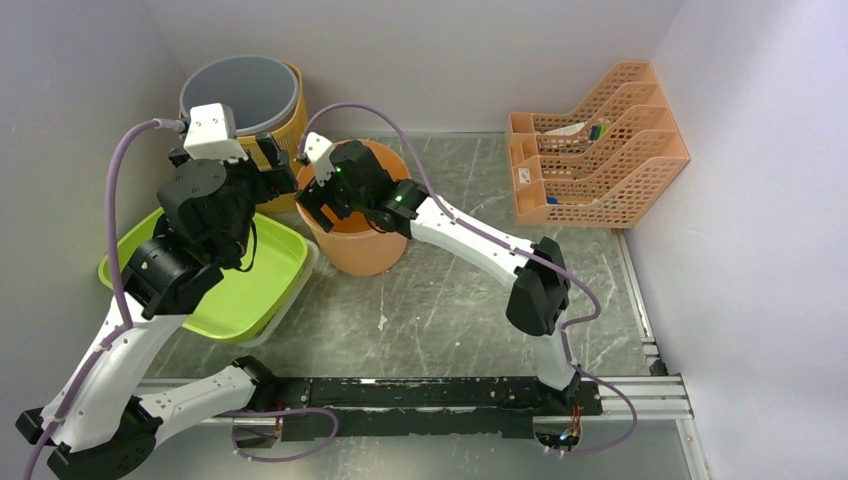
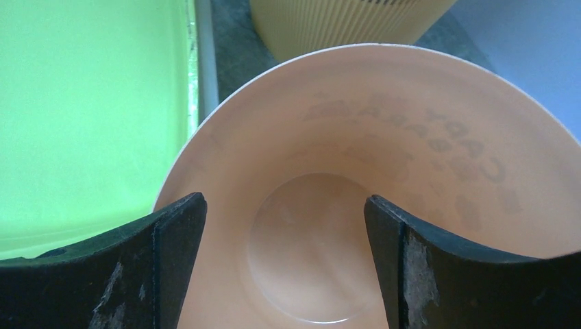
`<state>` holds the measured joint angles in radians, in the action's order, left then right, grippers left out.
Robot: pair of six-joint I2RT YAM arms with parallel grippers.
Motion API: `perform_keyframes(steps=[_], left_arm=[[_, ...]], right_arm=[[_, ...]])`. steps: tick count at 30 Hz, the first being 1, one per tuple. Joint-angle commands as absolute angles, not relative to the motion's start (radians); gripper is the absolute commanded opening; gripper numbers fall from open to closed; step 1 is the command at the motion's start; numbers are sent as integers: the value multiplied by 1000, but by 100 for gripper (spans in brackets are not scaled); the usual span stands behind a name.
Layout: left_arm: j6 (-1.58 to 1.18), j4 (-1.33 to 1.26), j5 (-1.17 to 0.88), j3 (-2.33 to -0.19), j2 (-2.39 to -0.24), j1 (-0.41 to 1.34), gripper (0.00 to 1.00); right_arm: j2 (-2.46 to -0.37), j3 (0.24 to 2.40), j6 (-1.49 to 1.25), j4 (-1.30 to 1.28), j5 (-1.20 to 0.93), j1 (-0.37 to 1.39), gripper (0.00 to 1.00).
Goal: Turn the large container upside down
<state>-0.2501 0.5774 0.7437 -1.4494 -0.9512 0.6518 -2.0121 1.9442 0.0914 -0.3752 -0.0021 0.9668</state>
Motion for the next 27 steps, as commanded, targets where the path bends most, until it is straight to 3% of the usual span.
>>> perform_keyframes(steps=[1,6,27], left_arm=[[-216,569,742,-1491,-955,649,99],[-222,555,735,-1481,-957,649,99],[-225,559,735,-1459,-968,649,99]], right_arm=[[-1963,1926,105,-356,158,979,88],[-1893,1878,91,-259,325,979,90],[-1974,1862,44,-339,-29,1008,84]])
